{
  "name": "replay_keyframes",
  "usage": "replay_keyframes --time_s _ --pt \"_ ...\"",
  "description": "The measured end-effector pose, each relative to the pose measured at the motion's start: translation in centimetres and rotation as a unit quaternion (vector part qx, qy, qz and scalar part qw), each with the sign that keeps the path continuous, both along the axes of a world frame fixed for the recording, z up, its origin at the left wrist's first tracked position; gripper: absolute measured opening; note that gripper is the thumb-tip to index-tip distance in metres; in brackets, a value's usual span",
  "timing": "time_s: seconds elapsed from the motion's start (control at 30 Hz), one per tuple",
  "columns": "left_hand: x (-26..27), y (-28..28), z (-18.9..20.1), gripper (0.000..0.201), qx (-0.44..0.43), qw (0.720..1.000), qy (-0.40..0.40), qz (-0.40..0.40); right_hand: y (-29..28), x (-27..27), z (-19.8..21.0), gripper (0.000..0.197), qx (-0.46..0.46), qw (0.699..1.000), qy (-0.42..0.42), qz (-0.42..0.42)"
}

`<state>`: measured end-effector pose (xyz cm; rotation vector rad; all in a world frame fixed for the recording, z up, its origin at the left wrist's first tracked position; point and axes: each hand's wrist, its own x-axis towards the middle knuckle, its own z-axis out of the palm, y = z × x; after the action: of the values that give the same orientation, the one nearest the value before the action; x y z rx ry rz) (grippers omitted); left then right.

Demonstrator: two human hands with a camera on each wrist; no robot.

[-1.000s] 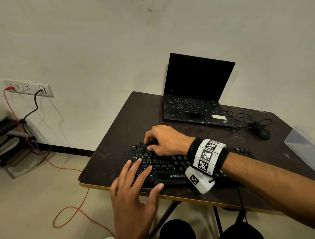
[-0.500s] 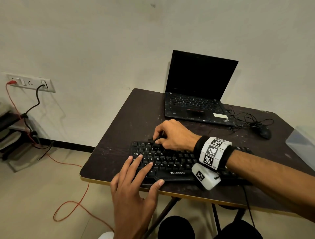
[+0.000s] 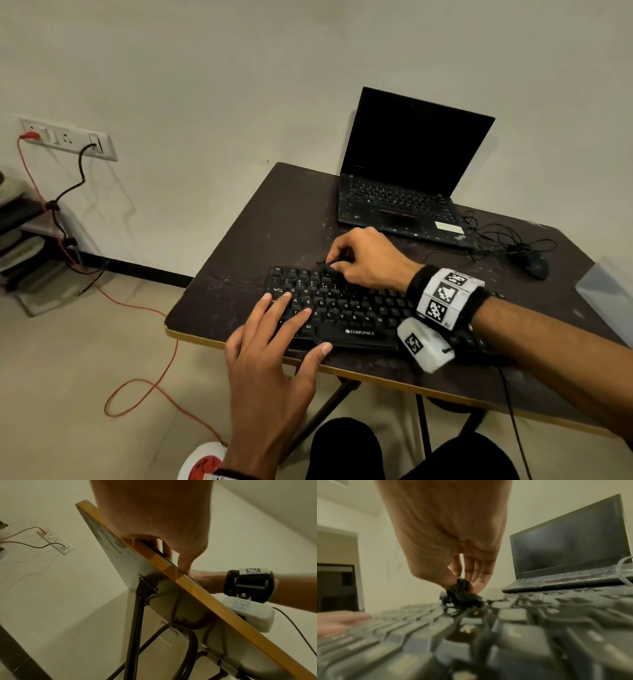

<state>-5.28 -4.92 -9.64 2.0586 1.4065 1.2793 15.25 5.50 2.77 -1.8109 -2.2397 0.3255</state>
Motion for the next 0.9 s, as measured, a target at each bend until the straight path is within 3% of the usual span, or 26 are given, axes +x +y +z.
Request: replay_keyframes --time_s 0.1,0.23,0.37,0.6,0.9 --pt "0.0 0.1 0.0 0.052 -0.001 1.000 -0.005 0.003 -0.5 -0.7 -0.3 0.006 -0.013 0.999 -0.006 0.051" --pt "0.1 0.0 0.0 0.052 -0.002 1.000 0.006 0.006 0.3 -0.2 0.2 0.007 -0.014 1.000 -0.009 0.022" --pt "0.0 0.0 0.2 0.052 0.004 1.000 0.008 0.011 -0.2 0.0 0.8 0.007 -0.041 0.997 -0.018 0.070" --pt "0.2 -0.1 0.2 0.053 0.011 1.000 0.007 0.022 -1.6 4.5 1.0 0.006 -0.051 0.998 -0.032 0.010" --pt "0.2 -0.1 0.2 0.051 0.013 1.000 -0.013 0.014 1.4 -3.6 0.6 0.005 0.000 0.995 -0.018 0.097"
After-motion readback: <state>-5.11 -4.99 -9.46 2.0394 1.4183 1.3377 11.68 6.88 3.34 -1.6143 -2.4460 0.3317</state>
